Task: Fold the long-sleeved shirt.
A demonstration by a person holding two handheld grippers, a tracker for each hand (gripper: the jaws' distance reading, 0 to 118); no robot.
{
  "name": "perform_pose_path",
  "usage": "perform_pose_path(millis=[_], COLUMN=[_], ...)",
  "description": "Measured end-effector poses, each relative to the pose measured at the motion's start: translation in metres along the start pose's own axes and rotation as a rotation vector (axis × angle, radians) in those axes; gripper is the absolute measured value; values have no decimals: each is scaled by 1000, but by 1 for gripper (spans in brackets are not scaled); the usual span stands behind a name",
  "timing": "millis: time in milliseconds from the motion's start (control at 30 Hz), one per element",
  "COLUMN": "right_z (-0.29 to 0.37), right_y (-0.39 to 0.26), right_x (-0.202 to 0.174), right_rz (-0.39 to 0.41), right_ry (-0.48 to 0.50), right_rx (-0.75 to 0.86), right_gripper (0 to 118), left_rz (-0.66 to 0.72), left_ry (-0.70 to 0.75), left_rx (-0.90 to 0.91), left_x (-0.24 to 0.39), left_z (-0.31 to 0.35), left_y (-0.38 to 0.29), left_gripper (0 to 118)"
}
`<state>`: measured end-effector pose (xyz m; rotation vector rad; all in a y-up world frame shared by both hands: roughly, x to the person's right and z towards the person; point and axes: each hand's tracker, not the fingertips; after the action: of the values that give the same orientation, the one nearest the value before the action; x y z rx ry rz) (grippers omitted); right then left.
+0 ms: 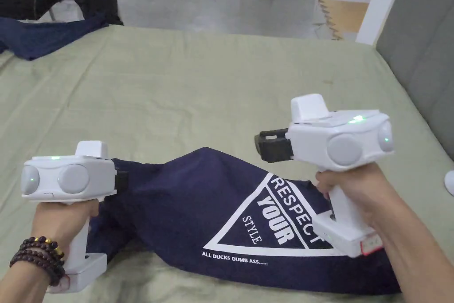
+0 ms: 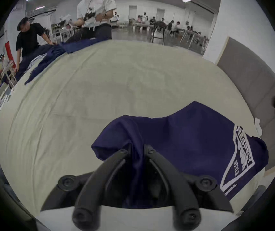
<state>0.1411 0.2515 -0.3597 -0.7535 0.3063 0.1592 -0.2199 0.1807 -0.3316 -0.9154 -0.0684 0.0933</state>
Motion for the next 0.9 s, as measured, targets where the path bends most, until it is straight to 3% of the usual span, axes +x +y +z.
perform_pose_path(millis=[33,100,167,267,300,367,400,433,467,500,667,900], right_z=[-28,-93,-140,-183,-188,-174,-166,-155,-144,-131,-25,166], right_y=[10,23,19,-5,-12,-5,-4,-6,-7,-5,27,114], right_x=[1,0,-6,-22,-25,-18,-17,-16,-16,-15,6,38], right_rz=[17,45,56,171,170,54,40,45,30,49,31,90], right_ry=[22,114,119,90,112,90,139,201,204,142,134,-49], right_rx=[-33,-148,-321,-544,-569,-496,-468,-438,-407,-368,-138,228], right_gripper=[114,100,88,78,78,77,62,27,4,4,4,4], left_rz=[0,20,39,51,54,58,56,56,68,56,-18,-119], left_ry=[-3,-10,-16,-17,-19,-33,-33,-41,-55,-20,-42,-119], left_rx=[7,23,21,17,15,17,21,26,32,36,201,512], left_x=[-1,-2,-6,-9,-11,-10,-10,-9,-6,1,23,84], left_z=[3,7,9,12,12,13,13,13,13,17,73,196], left_y=[0,-4,-6,-12,-13,-14,-14,-13,-11,-9,22,129], left_gripper=[18,18,18,18,18,18,18,18,17,17,17,16])
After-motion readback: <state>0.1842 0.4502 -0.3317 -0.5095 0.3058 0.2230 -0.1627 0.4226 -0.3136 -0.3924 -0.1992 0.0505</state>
